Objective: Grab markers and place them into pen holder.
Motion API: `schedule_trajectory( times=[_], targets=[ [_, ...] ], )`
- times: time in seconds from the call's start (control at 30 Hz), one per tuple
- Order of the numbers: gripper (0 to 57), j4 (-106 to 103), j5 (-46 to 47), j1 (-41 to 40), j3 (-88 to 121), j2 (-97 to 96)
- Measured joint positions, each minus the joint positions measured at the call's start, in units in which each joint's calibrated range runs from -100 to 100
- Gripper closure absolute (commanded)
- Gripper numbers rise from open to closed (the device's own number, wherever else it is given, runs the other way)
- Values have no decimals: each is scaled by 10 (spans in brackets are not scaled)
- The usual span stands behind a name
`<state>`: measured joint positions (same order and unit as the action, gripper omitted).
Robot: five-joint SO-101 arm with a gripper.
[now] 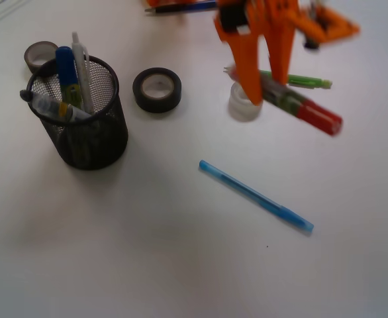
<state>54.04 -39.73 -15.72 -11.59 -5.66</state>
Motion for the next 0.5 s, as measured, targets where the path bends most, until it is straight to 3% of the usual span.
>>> schedule_trajectory(
  times=[0.27, 0.33, 0.5],
  targets=[
    [570, 9, 18, 165, 82, 179],
    [570, -46, 16, 212, 188, 234],
    [571, -234, -13, 246, 423, 348]
  ],
)
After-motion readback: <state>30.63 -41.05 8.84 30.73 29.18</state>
